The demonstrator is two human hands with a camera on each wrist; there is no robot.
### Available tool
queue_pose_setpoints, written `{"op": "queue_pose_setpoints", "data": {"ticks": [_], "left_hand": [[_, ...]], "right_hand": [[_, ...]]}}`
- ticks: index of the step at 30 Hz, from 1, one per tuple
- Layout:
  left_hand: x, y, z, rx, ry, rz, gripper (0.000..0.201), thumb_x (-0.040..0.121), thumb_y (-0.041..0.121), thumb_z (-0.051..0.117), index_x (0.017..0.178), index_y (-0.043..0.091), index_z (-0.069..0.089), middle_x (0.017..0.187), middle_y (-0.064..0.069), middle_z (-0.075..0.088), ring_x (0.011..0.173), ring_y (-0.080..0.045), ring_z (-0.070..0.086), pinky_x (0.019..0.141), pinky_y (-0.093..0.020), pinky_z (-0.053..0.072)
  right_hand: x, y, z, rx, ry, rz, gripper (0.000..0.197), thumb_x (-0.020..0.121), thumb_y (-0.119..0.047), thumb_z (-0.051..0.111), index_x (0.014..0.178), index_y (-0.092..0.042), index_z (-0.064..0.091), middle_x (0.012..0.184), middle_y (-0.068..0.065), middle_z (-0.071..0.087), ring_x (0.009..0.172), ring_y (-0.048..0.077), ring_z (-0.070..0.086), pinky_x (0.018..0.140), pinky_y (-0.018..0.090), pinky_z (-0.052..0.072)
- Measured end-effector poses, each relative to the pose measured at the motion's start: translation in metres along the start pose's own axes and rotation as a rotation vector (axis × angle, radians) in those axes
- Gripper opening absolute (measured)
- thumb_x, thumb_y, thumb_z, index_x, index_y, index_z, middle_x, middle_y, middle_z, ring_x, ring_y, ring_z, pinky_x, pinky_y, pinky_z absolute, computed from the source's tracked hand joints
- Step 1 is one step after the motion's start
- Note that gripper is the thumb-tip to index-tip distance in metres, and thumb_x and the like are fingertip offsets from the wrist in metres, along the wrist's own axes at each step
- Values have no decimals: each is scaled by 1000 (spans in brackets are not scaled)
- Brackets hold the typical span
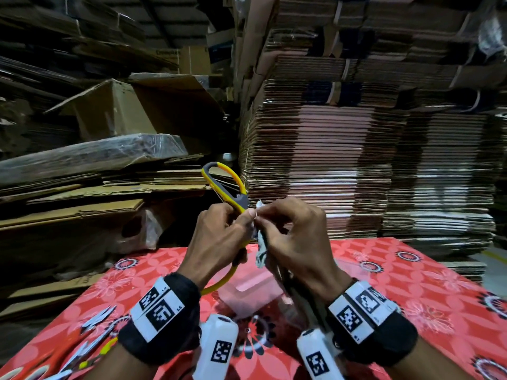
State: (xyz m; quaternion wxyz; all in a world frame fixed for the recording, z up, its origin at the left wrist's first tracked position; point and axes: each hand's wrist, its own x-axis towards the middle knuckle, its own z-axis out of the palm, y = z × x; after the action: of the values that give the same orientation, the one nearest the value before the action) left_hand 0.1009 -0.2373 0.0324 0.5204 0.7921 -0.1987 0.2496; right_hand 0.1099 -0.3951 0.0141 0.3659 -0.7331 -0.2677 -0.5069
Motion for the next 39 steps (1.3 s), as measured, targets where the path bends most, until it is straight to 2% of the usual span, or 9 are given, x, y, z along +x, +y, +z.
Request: {"op": "queue_pose_setpoints", "data": {"ticks": [5,9,12,15,19,27,33,35,39], "left_hand": [[2,2,-3,-51,-8,-3,38,104,31,62,87,-3,62,68,-23,71,45,-33,68,44,-40,54],[2,2,-1,-49,-21,-17,40,104,33,61,87,-3,62,73,-22,74,48,-35,69,50,-48,56],[4,2,-1,-61,-10,-30,39,104,31,62,84,-2,62,64,-20,71,48,-37,68,47,-40,54],[3,2,-3,-25,22,-18,37,104,30,62,85,-1,64,66,-21,71,45,-28,68,41,-29,48],[3,-1,-2,-48,6,-32,37,103,30,63,86,-2,63,61,-21,69,45,-36,67,45,-36,51],[4,-5,0,-88,-36,-49,41,104,32,62,87,-5,60,78,-28,73,50,-39,68,53,-50,57],[5,-10,0,-144,-49,-90,46,104,32,62,88,-10,56,82,-35,70,49,-37,67,53,-42,53],[4,-9,1,-160,-54,-102,43,105,30,61,84,-8,55,75,-35,66,49,-35,65,53,-41,51],[6,-11,2,-200,-30,-124,41,105,30,61,87,-7,56,82,-36,68,48,-35,65,53,-41,52]], "right_hand": [[18,16,-17,64,88,130,6,83,-12,84,86,-16,82,81,-9,76,74,3,72,71,23,58],[23,29,-32,58,99,207,7,85,-14,84,88,-19,82,79,-14,76,74,-2,72,70,14,55],[22,23,-28,55,135,180,6,85,-13,83,89,-16,81,81,-11,76,74,0,72,71,16,57],[14,11,-14,49,95,79,7,83,-9,82,87,-15,80,81,-7,74,72,4,70,69,20,57],[7,5,-4,51,17,30,7,82,-10,84,86,-14,80,79,-5,73,71,6,69,65,29,57],[20,32,-26,93,109,222,5,85,-13,84,88,-17,82,81,-13,77,75,-2,73,71,10,52],[20,36,-29,94,114,285,5,86,-15,84,90,-16,82,82,-12,77,76,-2,72,69,9,52],[19,37,-29,101,107,307,5,86,-15,84,90,-16,82,82,-11,77,77,-2,72,69,11,53],[21,42,-31,53,118,331,6,86,-16,83,91,-18,80,82,-12,76,77,0,71,72,18,58]]}}
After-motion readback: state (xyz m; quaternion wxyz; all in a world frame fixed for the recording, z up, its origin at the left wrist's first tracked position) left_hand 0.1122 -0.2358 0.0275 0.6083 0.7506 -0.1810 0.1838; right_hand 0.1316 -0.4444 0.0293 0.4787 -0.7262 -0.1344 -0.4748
